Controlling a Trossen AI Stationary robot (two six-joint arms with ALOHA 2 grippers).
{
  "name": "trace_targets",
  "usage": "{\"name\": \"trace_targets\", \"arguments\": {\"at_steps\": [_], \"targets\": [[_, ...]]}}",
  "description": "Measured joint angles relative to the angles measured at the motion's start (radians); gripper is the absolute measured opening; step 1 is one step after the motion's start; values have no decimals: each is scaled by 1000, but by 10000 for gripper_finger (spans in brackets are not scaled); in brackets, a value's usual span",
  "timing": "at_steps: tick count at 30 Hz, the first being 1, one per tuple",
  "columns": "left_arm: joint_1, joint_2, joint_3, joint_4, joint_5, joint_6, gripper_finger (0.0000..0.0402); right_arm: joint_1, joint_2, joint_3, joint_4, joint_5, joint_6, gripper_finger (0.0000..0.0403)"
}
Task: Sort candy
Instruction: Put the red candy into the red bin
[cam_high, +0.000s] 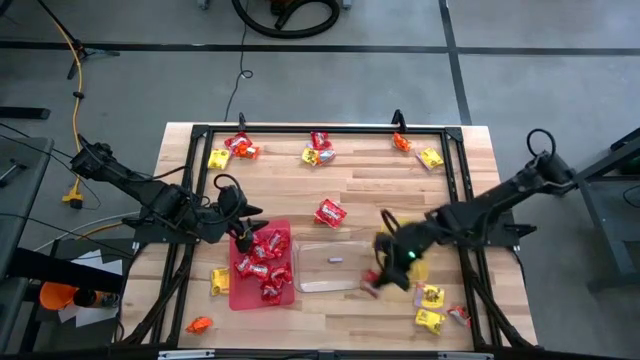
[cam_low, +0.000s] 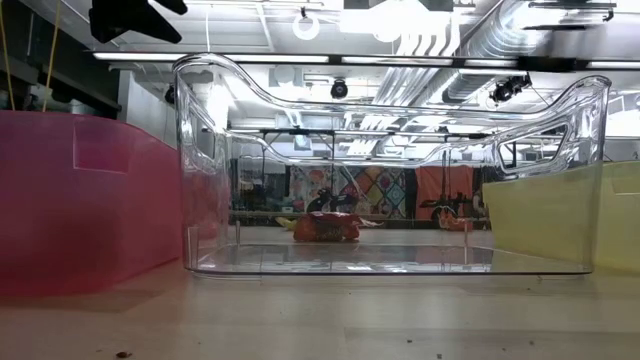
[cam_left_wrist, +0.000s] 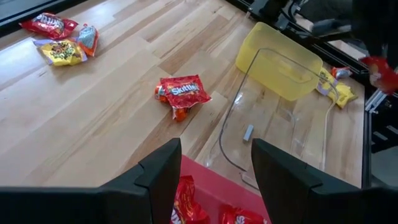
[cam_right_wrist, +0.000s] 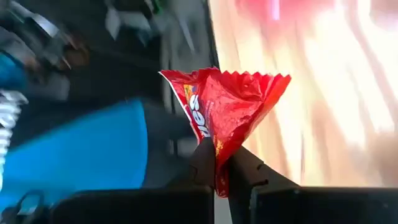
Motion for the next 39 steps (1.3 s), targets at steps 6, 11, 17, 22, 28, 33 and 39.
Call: {"name": "trace_targets", "arguments": {"at_steps": [6, 11, 17, 22, 28, 33, 39], "targets": [[0, 0, 0, 0, 0, 0, 184, -144, 133, 165, 47, 13, -324, 3], [0, 0, 0, 1, 0, 13, 184, -204, 314, 397, 23, 30, -571, 3], [0, 0, 3, 5, -15, 45, 184, -235, 533, 651, 17, 36, -735, 7], [0, 0, 24, 7, -64, 90, 184, -241, 679, 812, -25, 35, -788, 8], [0, 0, 40, 6, -146, 105, 184, -240, 787, 929, -34, 30, -793, 9], [0, -4, 43, 7, -154, 105, 184, -242, 803, 943, -47, 37, -793, 10], [0, -27, 43, 8, -182, 104, 184, -246, 803, 942, -88, 65, -834, 57]]}}
